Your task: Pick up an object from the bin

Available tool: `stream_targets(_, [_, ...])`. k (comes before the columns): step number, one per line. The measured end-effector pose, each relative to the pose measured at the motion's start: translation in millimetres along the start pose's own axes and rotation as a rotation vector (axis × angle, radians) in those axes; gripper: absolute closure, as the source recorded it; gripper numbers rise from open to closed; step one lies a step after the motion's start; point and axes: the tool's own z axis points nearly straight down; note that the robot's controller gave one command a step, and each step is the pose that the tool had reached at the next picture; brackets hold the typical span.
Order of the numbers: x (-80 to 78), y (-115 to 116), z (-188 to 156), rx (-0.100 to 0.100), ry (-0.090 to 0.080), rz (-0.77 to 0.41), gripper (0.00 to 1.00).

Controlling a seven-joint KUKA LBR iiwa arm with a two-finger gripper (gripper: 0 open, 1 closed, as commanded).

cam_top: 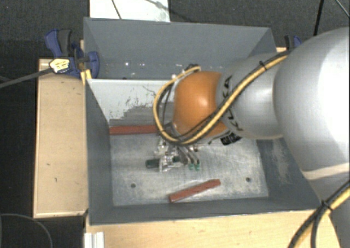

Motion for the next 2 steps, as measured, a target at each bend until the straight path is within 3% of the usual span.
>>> stream_targets(1, [-3.8,6.6,-30.0,0.001,0.003,-0.023,1.0])
stream_targets(2, [-10.5,22.0,-129.9,0.0,-0.001,0.064,1.0])
